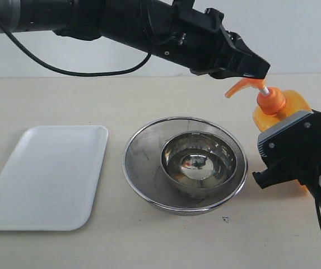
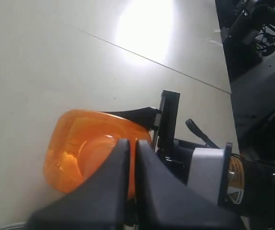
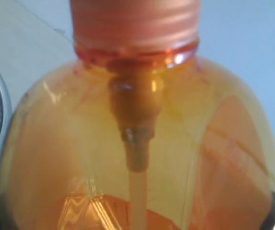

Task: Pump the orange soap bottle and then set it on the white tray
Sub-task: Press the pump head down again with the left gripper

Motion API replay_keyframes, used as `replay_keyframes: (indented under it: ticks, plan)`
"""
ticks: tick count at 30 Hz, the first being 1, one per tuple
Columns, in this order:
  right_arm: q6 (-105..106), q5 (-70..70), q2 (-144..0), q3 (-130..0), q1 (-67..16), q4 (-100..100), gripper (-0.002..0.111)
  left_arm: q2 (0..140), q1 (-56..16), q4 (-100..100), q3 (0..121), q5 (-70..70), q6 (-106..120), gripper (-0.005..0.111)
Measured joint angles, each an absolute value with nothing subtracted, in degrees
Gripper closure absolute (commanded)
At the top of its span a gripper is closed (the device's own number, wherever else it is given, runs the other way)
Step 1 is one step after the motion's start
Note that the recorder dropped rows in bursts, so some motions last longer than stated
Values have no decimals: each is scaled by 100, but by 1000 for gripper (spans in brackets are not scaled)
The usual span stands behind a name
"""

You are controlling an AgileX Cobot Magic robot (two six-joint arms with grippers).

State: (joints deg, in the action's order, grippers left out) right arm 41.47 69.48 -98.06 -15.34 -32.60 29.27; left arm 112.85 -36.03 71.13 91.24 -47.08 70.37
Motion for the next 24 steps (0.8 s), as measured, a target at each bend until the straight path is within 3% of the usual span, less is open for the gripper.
replay_keyframes:
  ticks: [24]
  plan:
    - [4216,6649,-9853,-1490,-3201,3041,108,11798,-3554,6832,9113,-4686,7013,102]
